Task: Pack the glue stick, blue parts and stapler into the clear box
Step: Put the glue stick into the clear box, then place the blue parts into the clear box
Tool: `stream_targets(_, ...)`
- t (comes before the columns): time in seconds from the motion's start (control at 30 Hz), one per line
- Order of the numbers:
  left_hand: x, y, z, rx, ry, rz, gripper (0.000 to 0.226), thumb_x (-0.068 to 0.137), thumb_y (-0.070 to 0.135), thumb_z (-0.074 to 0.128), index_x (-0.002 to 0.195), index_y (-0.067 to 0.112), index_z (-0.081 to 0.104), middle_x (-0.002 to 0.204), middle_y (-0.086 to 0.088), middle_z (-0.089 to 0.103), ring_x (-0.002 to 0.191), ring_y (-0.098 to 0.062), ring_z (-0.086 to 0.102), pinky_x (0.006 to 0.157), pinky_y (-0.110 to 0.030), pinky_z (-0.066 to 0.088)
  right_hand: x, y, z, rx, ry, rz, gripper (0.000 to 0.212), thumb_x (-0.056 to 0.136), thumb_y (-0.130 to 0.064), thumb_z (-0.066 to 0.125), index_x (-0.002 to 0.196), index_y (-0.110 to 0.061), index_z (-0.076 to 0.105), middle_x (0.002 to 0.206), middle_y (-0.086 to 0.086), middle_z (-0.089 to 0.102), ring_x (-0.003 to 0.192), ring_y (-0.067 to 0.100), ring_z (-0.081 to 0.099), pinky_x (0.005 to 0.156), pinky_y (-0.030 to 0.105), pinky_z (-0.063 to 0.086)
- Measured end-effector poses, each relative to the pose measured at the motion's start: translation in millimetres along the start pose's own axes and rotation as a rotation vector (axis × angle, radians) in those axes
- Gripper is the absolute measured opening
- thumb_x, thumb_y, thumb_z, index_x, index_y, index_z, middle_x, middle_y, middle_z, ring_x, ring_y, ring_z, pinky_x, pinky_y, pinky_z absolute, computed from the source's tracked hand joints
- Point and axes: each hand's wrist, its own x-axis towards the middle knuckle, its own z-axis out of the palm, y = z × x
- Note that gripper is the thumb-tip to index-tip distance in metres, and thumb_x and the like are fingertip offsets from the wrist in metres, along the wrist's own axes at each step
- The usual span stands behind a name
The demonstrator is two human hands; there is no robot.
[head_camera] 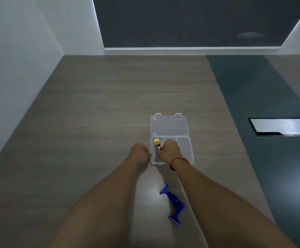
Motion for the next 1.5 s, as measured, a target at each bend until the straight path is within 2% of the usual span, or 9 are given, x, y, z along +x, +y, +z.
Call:
stream_targets(0.17,1,-4,-7,-0.142,-0.118,-0.030,0.021,0.082,-0.010,0.059,0.097,0.000,0.069,0.084,-0.016,0.060,0.069,-0.026,0.058,0.051,-0.024,0.044,0,-11,14,-0.040,0.040,-0.019,0.039,0.085,-0.027,0.067,0.113,0.000,0.060,0.115,0.020,0.063,0.102,0.036,0.066,0.086,0.039,0.055)
stream_targets(0.27,-4,-1,-9,-0.226,-0.198,-0.077,0.034,0.091,-0.012,0.043,0.072,0.014,0.054,0.071,-0.005,0.052,0.056,-0.016,0.049,0.041,-0.016,0.042,-1,-14,16,-0.054,0.023,-0.038,0.030,0.089,-0.021,0.059,0.108,0.002,0.066,0.112,0.022,0.065,0.101,0.038,0.066,0.086,0.038,0.055)
stream_targets(0.5,-17,-1,-5,-0.153,-0.121,-0.018,0.018,0.086,0.000,0.059,0.099,0.002,0.070,0.097,-0.011,0.063,0.082,-0.023,0.061,0.078,-0.035,0.056,-12,7,-12,0.022,0.092,-0.038,0.025,0.088,-0.010,0.048,0.093,0.002,0.070,0.102,0.022,0.069,0.094,0.036,0.066,0.085,0.038,0.055)
stream_targets(0.57,-30,4,-2,-0.113,-0.081,-0.021,0.016,0.084,0.002,0.061,0.097,-0.001,0.070,0.099,-0.014,0.064,0.082,-0.025,0.060,0.078,-0.035,0.055,-22,18,-23,0.028,0.086,-0.043,0.025,0.087,-0.009,0.050,0.094,0.002,0.070,0.102,0.021,0.070,0.094,0.036,0.066,0.085,0.038,0.056)
stream_targets(0.7,-61,5,9,0.027,-0.031,-0.001,0.044,0.083,0.014,0.069,0.123,-0.001,0.060,0.121,-0.018,0.065,0.100,-0.030,0.067,0.088,-0.034,0.053,-50,45,-34,0.017,0.047,-0.051,0.024,0.087,-0.011,0.055,0.101,0.002,0.069,0.104,0.020,0.070,0.096,0.033,0.067,0.084,0.035,0.056)
stream_targets(0.8,-87,-4,27,0.207,-0.027,0.043,0.045,0.086,0.016,0.066,0.128,0.001,0.058,0.130,-0.015,0.061,0.119,-0.030,0.060,0.099,-0.032,0.048,-73,68,-32,0.003,0.010,-0.047,0.023,0.086,-0.010,0.058,0.102,0.002,0.070,0.104,0.020,0.071,0.098,0.032,0.068,0.085,0.033,0.054)
stream_targets(0.97,-106,-25,65,0.352,-0.175,0.208,0.041,0.088,-0.003,0.056,0.129,-0.002,0.058,0.127,-0.013,0.060,0.116,-0.026,0.058,0.094,-0.030,0.050,-104,106,-15,-0.047,-0.034,0.014,0.023,0.083,-0.012,0.061,0.099,0.000,0.072,0.105,0.018,0.072,0.096,0.032,0.068,0.082,0.033,0.055)
stream_targets(1.17,-113,-53,88,0.574,-0.022,0.314,0.031,0.082,0.009,0.062,0.111,0.016,0.071,0.117,-0.009,0.067,0.110,-0.028,0.063,0.090,-0.034,0.050,-125,124,13,0.004,-0.103,0.051,0.023,0.079,-0.023,0.070,0.084,-0.009,0.053,0.076,0.008,0.053,0.065,0.023,0.050,0.048,0.025,0.035)
stream_targets(1.5,-110,-73,88,0.536,0.120,0.314,0.024,0.090,0.008,0.055,0.108,0.006,0.070,0.123,-0.011,0.059,0.111,-0.027,0.058,0.084,-0.030,0.046,-130,121,34,0.031,-0.030,0.121,0.028,0.079,-0.022,0.071,0.074,-0.013,0.045,0.070,0.002,0.049,0.075,0.022,0.052,0.060,0.028,0.041)
